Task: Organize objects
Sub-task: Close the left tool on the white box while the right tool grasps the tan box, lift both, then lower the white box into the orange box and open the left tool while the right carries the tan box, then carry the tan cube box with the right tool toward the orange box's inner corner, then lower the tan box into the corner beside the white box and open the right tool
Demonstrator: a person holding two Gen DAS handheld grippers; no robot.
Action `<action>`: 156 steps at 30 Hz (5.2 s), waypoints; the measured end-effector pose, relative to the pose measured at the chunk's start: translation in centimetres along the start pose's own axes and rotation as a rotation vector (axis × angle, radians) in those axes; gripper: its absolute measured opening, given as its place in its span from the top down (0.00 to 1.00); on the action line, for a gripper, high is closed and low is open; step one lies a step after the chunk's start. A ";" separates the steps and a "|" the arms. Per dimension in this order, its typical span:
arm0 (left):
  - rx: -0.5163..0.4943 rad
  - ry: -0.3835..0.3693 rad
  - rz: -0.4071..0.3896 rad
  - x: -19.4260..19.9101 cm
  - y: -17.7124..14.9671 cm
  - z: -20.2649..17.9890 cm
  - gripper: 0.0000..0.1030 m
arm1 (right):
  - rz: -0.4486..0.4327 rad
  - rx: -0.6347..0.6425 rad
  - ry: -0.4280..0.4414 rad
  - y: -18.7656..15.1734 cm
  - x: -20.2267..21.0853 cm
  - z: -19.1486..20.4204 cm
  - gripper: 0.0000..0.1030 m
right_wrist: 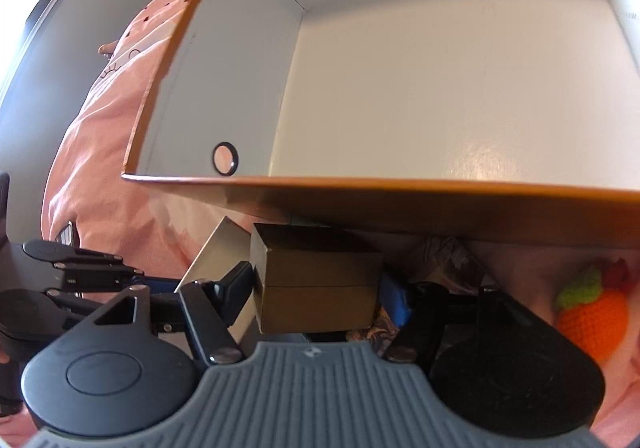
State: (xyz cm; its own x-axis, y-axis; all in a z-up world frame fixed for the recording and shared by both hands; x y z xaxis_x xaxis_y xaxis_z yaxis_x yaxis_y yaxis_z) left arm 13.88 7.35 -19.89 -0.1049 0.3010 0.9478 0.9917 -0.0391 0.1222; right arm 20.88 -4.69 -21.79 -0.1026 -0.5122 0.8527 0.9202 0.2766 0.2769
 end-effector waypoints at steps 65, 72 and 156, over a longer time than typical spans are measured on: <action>-0.189 0.286 -0.063 -5.2 17.0 -8.7 0.71 | -0.287 0.148 -0.255 10.8 8.7 -9.5 0.36; -0.141 0.120 -0.022 -4.7 16.6 -10.2 0.68 | -0.262 0.156 -0.270 10.5 8.3 -10.0 0.36; -0.193 0.170 -0.116 -5.8 18.0 -8.2 0.44 | -0.229 -0.191 -0.329 18.8 2.9 -11.8 0.41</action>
State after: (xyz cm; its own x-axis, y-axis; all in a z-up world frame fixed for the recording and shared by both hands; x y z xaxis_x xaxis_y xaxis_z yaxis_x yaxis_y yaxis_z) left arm 31.76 -2.91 -20.82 -0.2442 0.1502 0.9580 0.9417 -0.1990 0.2712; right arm 42.36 -10.56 -19.33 -0.3987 -0.2479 0.8829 0.9098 0.0145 0.4149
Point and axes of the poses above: each gripper's, at about its wrist camera, not at the fingertips, and x roughly against the way its jaws point, z to its left, y to its top, the point moved 10 cm from there along -x, roughly the way its jaws point, and after that the axes turned 4 degrees about -y, right-handed, at the moved point
